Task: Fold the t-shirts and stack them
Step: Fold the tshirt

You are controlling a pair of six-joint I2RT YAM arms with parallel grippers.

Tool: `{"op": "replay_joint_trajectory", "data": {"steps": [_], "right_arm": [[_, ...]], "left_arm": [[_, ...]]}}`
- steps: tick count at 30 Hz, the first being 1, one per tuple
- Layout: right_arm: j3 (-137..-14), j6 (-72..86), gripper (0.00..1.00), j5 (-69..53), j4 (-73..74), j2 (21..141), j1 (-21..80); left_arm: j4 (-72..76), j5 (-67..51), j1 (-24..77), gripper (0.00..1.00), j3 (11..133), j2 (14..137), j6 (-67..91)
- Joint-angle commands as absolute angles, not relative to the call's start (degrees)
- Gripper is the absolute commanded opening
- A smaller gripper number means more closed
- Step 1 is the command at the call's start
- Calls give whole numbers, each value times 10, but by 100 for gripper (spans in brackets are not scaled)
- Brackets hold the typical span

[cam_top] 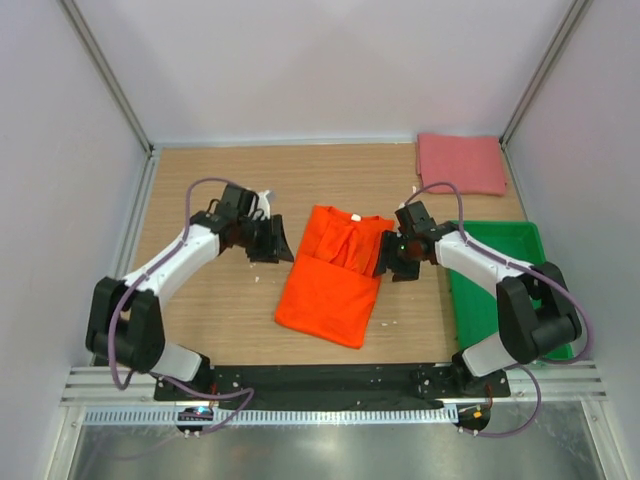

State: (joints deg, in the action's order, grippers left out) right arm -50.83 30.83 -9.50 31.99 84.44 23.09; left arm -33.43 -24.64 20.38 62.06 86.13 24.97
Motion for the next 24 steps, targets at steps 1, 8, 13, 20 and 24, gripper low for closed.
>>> {"op": "replay_joint_trajectory", "data": {"steps": [1, 8, 13, 20, 24], "right_arm": [[-491, 342, 60, -117, 227, 879, 203], [-563, 323, 28, -90, 199, 961, 197], [-636, 299, 22, -93, 203, 1054, 196], [-853, 244, 31, -94, 327, 1157, 196], [-835, 208, 49, -58, 389, 1079, 199]], "left_arm": [[-304, -250, 233, 49, 552, 796, 331], [-343, -222, 255, 49, 492, 665, 387], [-378, -201, 254, 49, 452, 599, 408], [-365, -221, 254, 45, 439, 605, 413], [-318, -257, 260, 34, 434, 649, 422]]}}
